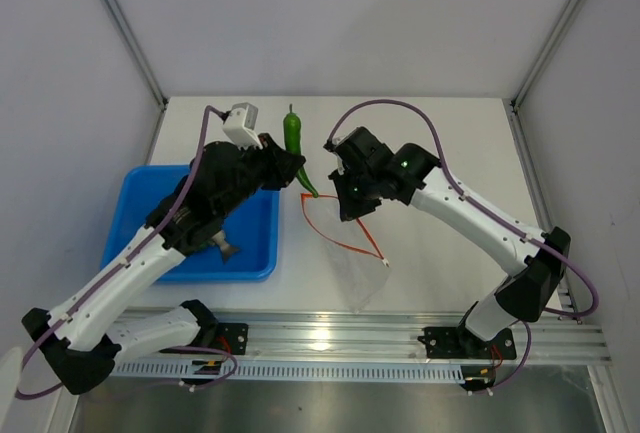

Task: Place the food in the zip-top bag and seal the zipper
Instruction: Place the fake vegetable in the zipper food storage bag, then pick up the fake fish from the bin.

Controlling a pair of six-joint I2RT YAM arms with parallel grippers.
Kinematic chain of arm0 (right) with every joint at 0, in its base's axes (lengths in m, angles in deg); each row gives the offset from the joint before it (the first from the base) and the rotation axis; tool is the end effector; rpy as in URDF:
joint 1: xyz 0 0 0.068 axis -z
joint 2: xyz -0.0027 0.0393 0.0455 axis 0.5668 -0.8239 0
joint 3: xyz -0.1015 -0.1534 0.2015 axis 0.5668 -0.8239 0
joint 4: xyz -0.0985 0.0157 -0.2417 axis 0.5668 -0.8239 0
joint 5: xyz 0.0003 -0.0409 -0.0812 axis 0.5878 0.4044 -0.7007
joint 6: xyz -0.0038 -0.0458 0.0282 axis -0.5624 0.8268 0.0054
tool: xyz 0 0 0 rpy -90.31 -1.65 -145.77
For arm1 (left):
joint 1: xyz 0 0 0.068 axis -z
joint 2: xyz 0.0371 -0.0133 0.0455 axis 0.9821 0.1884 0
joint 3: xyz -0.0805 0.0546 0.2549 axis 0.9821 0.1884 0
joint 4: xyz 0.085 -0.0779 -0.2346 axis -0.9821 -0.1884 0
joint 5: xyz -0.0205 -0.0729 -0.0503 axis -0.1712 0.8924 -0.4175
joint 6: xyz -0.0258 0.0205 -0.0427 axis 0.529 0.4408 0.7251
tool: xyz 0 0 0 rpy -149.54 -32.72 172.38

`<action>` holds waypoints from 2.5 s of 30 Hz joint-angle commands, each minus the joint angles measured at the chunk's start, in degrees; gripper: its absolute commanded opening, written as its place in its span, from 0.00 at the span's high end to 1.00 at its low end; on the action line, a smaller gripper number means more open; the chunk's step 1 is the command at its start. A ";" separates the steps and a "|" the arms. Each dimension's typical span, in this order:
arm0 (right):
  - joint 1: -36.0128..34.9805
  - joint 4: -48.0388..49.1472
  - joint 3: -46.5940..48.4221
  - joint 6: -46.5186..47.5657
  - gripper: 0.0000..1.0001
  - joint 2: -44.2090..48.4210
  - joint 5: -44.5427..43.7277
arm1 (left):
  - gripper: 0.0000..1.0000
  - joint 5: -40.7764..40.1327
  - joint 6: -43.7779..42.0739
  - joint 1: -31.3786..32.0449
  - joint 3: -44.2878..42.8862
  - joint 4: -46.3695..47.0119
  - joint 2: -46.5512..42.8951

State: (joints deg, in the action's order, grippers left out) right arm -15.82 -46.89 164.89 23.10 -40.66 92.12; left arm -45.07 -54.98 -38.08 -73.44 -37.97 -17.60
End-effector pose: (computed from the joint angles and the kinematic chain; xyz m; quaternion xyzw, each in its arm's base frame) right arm 0.2042 0.2488 0.3617 -0.2592 0.9233 0.1798 0.2192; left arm 0.1669 -0.1388 0.4093 0.0036 0.7779 -0.3385 0.5295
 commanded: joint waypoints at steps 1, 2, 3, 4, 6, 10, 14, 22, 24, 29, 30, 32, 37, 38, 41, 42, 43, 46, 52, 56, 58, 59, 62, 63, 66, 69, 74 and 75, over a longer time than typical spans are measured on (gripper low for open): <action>0.78 0.68 2.36 -2.24 1.00 2.61 5.97 | 0.99 -3.86 -2.51 1.39 0.27 8.21 0.62; 1.21 1.11 2.18 -2.59 1.00 2.87 8.33 | 1.00 -2.81 -2.95 1.39 1.41 9.27 0.80; 2.17 1.20 2.18 -2.86 1.00 3.05 9.22 | 0.99 -2.37 -3.39 1.48 1.68 9.98 0.80; 2.62 1.12 2.35 -3.04 1.00 3.31 9.93 | 1.00 -2.10 -3.65 1.48 2.03 11.03 1.06; 4.28 0.24 3.49 -3.65 1.00 3.14 12.74 | 1.00 -1.83 -3.92 1.66 3.26 12.18 1.06; 6.75 -0.38 6.04 -4.71 1.00 2.61 16.17 | 0.99 -0.60 -3.57 1.74 6.25 15.08 0.62; 8.60 -0.82 8.24 -5.15 1.00 1.38 19.68 | 0.99 0.01 -3.04 2.53 6.78 16.57 1.59; 9.74 -0.91 9.12 -5.59 1.00 0.94 21.97 | 0.99 0.71 -4.88 4.82 7.04 16.75 3.17; 10.35 -0.82 9.47 -5.76 1.00 0.68 22.76 | 0.99 0.89 -4.62 5.43 7.66 17.45 3.00; 12.20 -0.47 10.44 -6.29 1.00 0.41 24.52 | 0.95 1.68 -5.59 7.11 10.38 19.12 2.21; 12.46 -0.20 10.35 -6.46 1.00 0.41 24.78 | 0.94 1.68 -5.50 7.11 10.56 18.95 1.94; 12.90 0.06 10.35 -6.55 1.00 0.32 25.40 | 0.89 2.21 -5.59 7.19 11.52 19.04 1.59; 12.99 0.41 10.00 -6.47 1.00 -0.03 25.67 | 0.76 2.21 -5.59 7.37 12.75 19.04 -0.07; 12.99 0.50 9.92 -6.38 1.00 -0.12 25.67 | 0.73 2.12 -5.67 7.37 13.10 19.12 -0.52; 13.08 0.68 9.83 -6.29 1.00 -0.29 25.67 | 0.54 2.21 -6.02 7.37 13.55 18.25 -1.57; 13.08 0.76 9.83 -6.29 1.00 -0.38 25.67 | 0.54 2.91 -6.20 7.37 13.55 18.07 -1.84; 13.17 0.85 9.74 -6.38 1.00 -0.73 25.84 | 0.53 3.09 -6.38 7.37 13.63 17.90 -2.10; 13.17 1.20 9.91 -6.38 1.00 -1.08 26.46 | 0.54 3.88 -6.73 7.37 14.42 19.12 -2.63; 13.61 1.12 10.44 -6.20 1.00 -1.79 26.81 | 0.55 5.20 -6.73 7.37 14.34 20.09 -2.10; 13.96 0.94 10.18 -6.03 1.00 -1.44 26.72 | 0.46 3.27 -7.17 7.37 14.08 19.04 -3.68; 14.14 0.77 10.18 -5.68 1.00 -1.52 26.37 | 0.38 0.47 -6.73 7.28 13.29 14.76 -4.38; 14.05 0.59 10.26 -5.50 1.00 -1.52 25.76 | 0.36 -3.55 -5.95 7.19 11.54 12.56 -4.65; 14.05 -0.20 10.26 -4.45 1.00 -1.70 23.92 | 0.34 -6.83 -1.03 4.04 8.11 2.37 -5.35; 14.14 -0.46 10.27 -4.10 1.00 -1.70 23.39 | 0.34 -7.28 1.33 1.85 7.49 -0.36 -5.44; 14.05 -1.43 9.83 -2.69 1.00 -1.79 21.28 | 0.34 -8.60 3.55 -2.10 5.55 -8.54 -6.23; 14.14 -2.05 8.60 -1.37 1.00 -1.52 19.43 | 0.33 -11.14 5.21 -6.49 5.99 -14.52 -8.25; 14.58 -2.22 6.67 -0.40 1.00 -1.08 19.16 | 0.32 -9.22 6.02 -19.23 8.27 -20.94 -9.57; 14.75 -2.22 6.40 -0.23 1.00 -1.08 19.60 | 0.29 -9.83 5.93 -20.83 8.80 -22.87 -9.40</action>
State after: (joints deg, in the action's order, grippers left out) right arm -1.64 -48.62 171.88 21.03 -42.54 112.31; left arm -53.51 -50.90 -53.16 -65.50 -53.31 -26.74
